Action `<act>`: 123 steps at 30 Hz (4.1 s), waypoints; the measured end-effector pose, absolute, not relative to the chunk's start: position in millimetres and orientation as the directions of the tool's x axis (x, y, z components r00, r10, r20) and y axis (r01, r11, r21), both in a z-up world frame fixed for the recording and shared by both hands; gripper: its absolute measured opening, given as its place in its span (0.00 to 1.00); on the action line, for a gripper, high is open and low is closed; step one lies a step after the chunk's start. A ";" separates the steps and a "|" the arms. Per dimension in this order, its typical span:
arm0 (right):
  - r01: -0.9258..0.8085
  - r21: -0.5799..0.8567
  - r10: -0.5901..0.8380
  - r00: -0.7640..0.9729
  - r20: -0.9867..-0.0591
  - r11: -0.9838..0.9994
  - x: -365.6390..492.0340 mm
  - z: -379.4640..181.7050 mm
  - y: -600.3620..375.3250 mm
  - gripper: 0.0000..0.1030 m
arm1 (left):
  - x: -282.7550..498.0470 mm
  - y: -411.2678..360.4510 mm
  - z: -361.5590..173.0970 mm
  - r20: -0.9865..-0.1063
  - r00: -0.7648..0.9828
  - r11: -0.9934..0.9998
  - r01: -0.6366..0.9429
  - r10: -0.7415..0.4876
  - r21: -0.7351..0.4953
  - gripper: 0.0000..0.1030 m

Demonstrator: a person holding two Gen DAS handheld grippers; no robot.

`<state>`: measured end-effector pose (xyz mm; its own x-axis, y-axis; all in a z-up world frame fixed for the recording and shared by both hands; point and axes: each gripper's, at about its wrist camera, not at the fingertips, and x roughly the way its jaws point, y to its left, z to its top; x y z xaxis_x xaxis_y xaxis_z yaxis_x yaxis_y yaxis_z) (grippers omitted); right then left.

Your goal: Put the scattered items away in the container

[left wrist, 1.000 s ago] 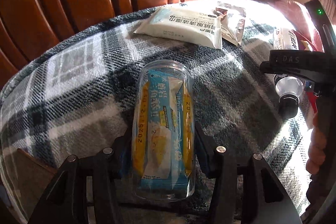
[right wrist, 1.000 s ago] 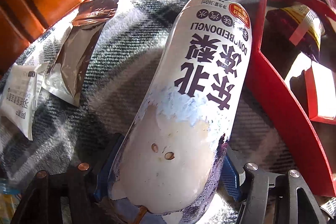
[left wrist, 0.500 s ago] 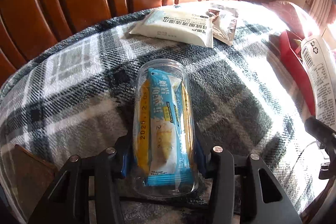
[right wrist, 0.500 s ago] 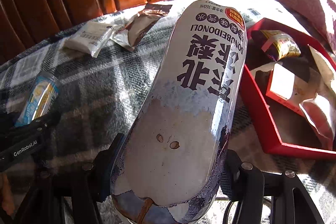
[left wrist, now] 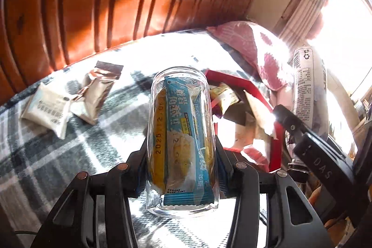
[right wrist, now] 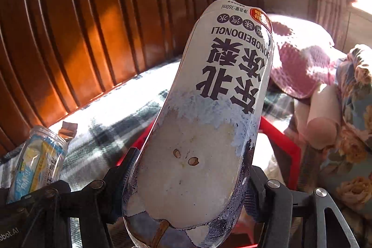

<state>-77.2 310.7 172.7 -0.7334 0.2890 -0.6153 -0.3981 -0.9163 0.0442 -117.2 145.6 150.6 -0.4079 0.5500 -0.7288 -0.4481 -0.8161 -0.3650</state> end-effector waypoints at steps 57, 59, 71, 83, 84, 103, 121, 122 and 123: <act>0.038 0.071 -0.077 -0.713 -0.697 -0.997 -105.5 98.2 182.8 0.98 | -180.0 -37.0 39.0 -0.907 -0.405 -0.993 0.065 -0.115 0.097 0.63; 0.033 0.127 -0.114 -0.698 -0.707 -0.991 -105.7 94.5 181.3 0.96 | -139.3 -47.6 33.6 -0.906 -0.407 -0.992 -0.001 -0.117 0.129 0.63; -0.219 0.252 -0.109 -0.513 -0.852 -0.942 -249.9 63.8 124.3 0.96 | -104.8 -67.2 26.8 -0.840 -0.532 -0.990 -0.022 -0.108 0.141 0.79; -0.040 -0.029 0.046 -0.533 -0.845 -0.999 -257.5 48.5 71.4 0.13 | -115.9 -77.9 20.4 -0.836 -0.541 -0.995 0.029 -0.094 0.092 1.00; -0.012 -0.021 0.024 -0.526 -0.850 -1.000 -241.8 46.7 74.6 0.12 | -115.9 -78.9 20.0 -0.835 -0.542 -0.995 0.029 -0.092 0.091 1.00; 0.003 -0.067 0.051 -0.618 -0.785 -0.998 -70.5 74.0 145.3 0.65 | -79.4 -82.1 23.6 -0.794 -0.600 -0.994 0.018 -0.096 0.106 1.00; -0.361 0.381 0.016 -0.744 -0.668 -0.852 -17.5 118.4 241.4 0.99 | -88.1 -75.4 17.4 -0.778 -0.620 -0.993 0.019 -0.105 0.119 1.00; -0.360 0.412 -0.032 -0.720 -0.694 -0.837 -17.9 111.7 242.9 0.99 | -88.0 -75.6 17.5 -0.778 -0.619 -0.993 0.019 -0.104 0.118 1.00; -0.356 0.443 -0.093 -0.685 -0.722 -0.823 -20.0 103.2 242.9 0.99 | -87.9 -75.7 17.7 -0.778 -0.619 -0.993 0.018 -0.103 0.117 1.00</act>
